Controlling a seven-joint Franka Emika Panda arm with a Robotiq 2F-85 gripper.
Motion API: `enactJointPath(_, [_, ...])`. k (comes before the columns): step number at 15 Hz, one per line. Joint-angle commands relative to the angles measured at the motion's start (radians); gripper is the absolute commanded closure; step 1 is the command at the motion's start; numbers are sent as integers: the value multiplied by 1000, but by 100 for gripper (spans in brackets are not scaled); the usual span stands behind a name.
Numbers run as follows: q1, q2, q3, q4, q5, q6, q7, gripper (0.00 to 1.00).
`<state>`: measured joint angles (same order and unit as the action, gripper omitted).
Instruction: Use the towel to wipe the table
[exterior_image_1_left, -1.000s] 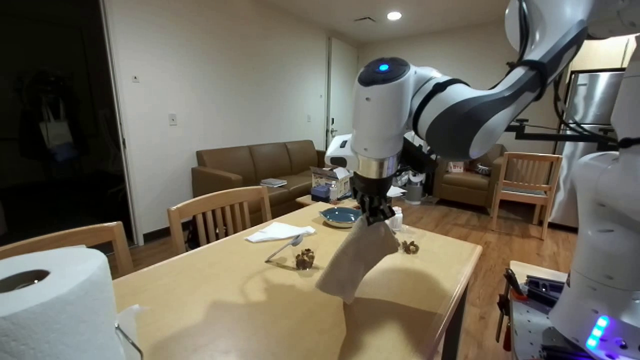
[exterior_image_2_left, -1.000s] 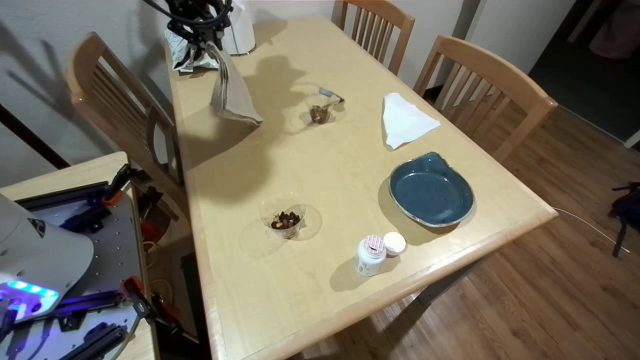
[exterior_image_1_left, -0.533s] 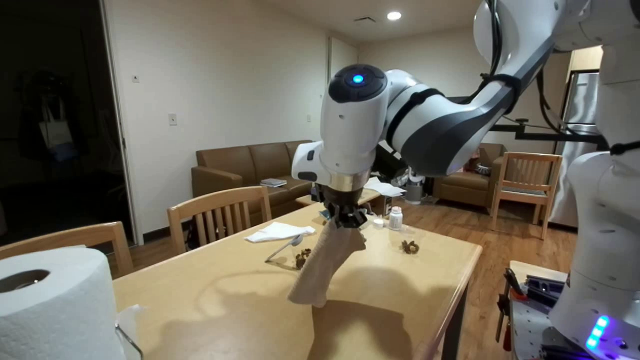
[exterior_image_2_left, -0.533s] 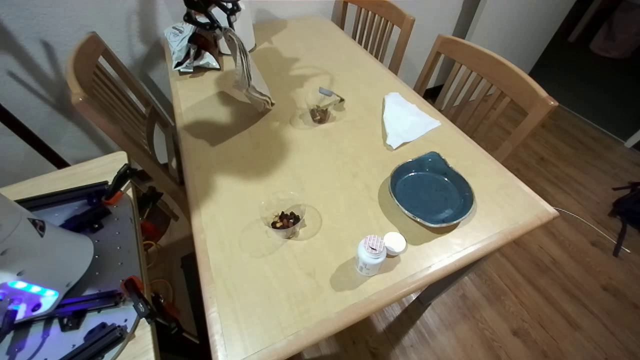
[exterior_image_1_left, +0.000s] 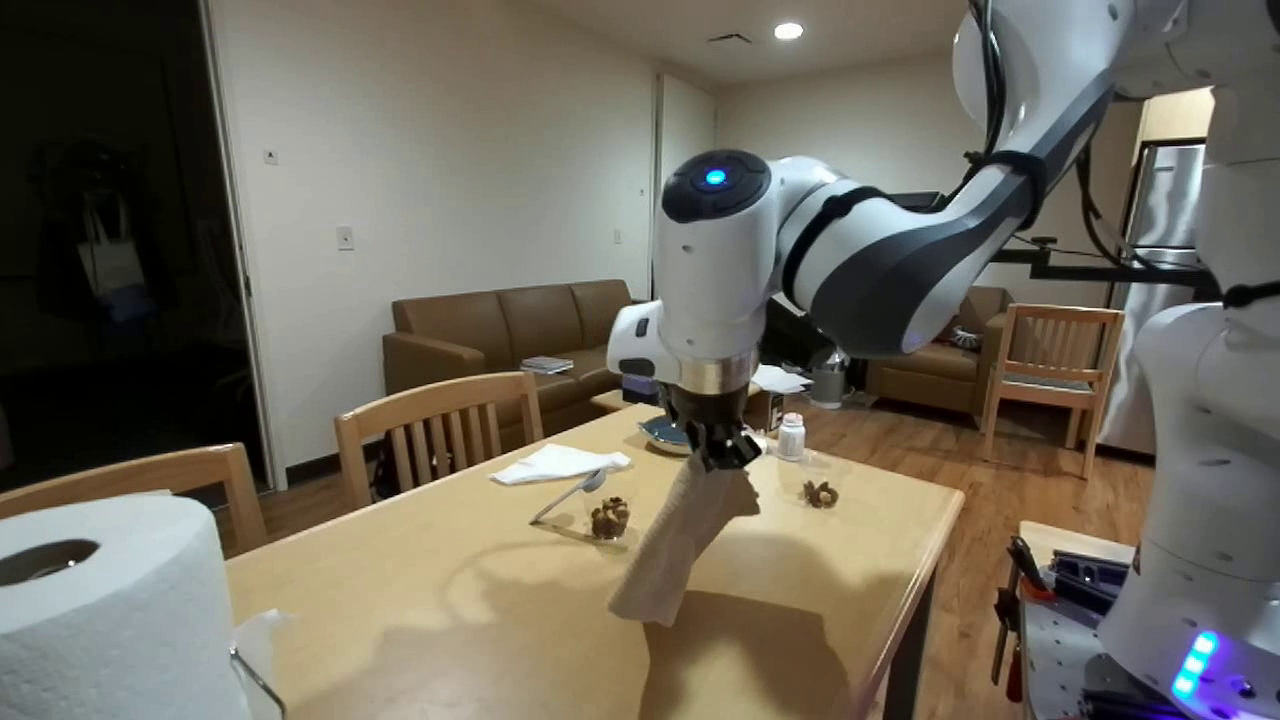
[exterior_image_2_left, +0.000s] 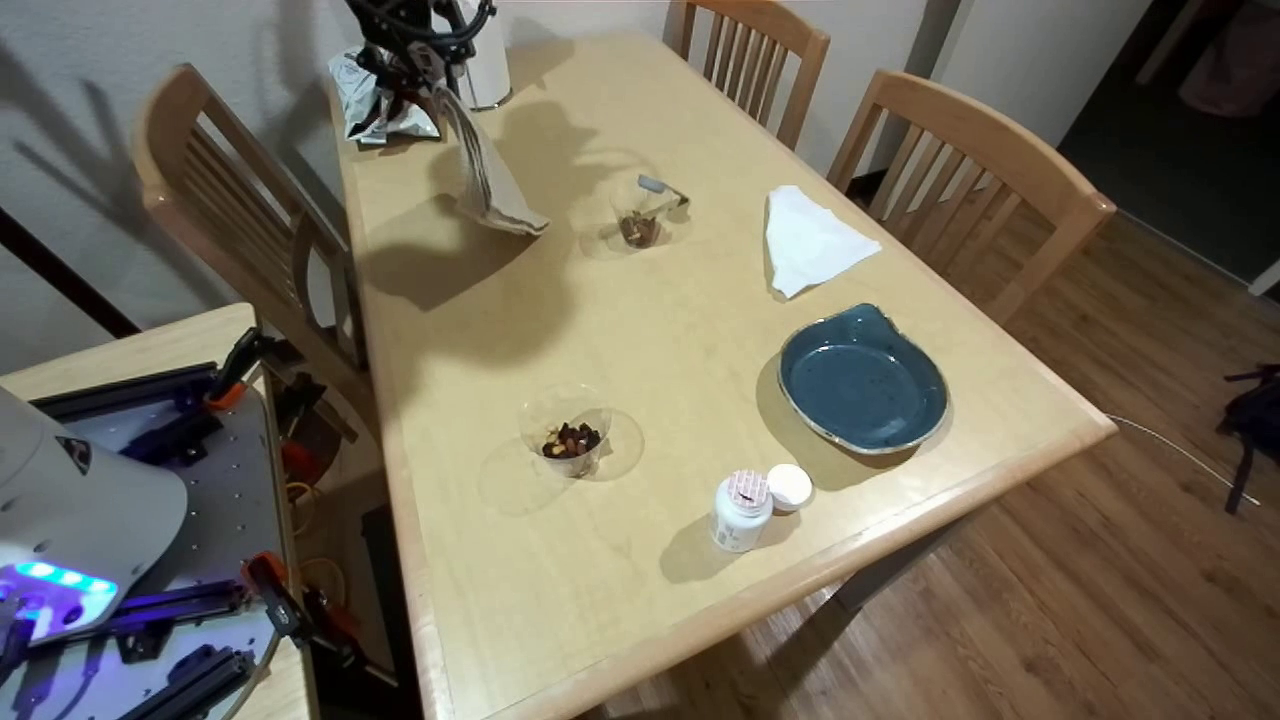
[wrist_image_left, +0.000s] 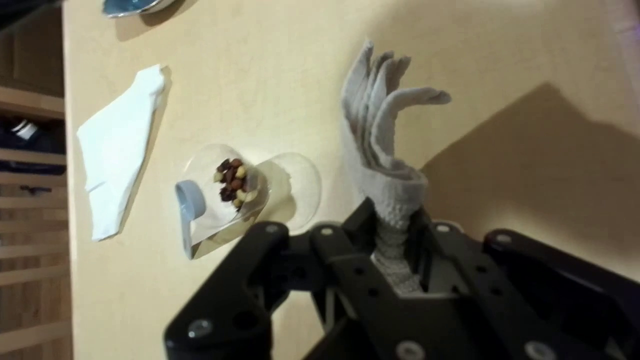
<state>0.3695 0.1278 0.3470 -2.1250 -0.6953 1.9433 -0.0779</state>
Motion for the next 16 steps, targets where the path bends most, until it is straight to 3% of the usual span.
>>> enactJointPath(1, [-28, -98, -10, -161, 152, 33, 5, 95])
enactJointPath(8, [-51, -134, -43, -384, 337, 192, -35, 95])
enactJointPath(15, [-50, -112, -47, -433, 418, 203, -79, 95])
enactJointPath(16, [-53, -95, -48, -433, 475, 175, -126, 95])
